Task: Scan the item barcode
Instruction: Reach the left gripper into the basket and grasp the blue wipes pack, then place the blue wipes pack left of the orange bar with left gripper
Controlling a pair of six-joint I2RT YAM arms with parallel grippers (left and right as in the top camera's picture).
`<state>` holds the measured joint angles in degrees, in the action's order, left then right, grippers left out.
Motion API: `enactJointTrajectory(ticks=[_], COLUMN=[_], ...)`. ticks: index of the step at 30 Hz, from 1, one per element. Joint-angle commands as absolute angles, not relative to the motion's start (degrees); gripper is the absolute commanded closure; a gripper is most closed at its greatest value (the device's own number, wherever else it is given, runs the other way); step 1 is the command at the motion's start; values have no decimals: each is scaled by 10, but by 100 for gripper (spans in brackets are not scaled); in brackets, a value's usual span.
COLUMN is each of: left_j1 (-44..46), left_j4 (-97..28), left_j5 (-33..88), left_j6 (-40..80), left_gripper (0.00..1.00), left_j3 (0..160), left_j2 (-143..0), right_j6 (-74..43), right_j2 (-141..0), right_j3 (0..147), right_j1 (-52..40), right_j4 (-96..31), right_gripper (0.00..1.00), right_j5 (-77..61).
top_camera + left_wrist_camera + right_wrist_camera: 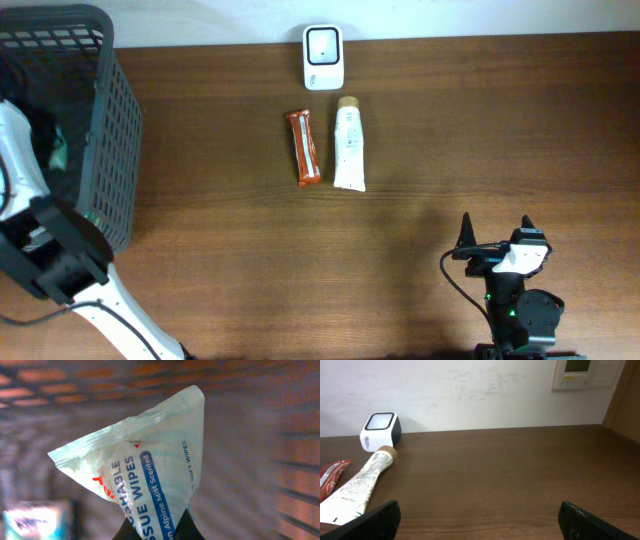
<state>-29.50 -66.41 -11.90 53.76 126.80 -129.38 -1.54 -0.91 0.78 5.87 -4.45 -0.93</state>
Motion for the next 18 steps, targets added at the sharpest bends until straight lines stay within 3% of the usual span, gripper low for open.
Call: enactJointTrajectory(ticks=[1,7,10,12,14,18], left_j1=[-259,-169,-91,-2,54,126], left_j4=[-659,-637,-637,-665,-688,-715], left_j5=[-51,-47,-39,35,41,25], left_j6=[521,403,245,61,-11,-40], left_gripper=[100,100,100,100,100,100], left_j3=[1349,1423,1428,1425,1412,1345], left_j2=[-1190,-1094,-1051,-1051,-1058,-1091], right_j6=[-20,-20,-20,-20,-20,-20], right_j2=[-5,-5,-5,-5,-5,-5], right_j3=[3,3,3,3,3,3], right_j1=[60,60,60,60,60,60], right_j4=[-45,-45,-45,-45,-45,-45], right_gripper=[1,1,1,1,1,1], right_j5=[-4,-4,-4,-4,-4,-4])
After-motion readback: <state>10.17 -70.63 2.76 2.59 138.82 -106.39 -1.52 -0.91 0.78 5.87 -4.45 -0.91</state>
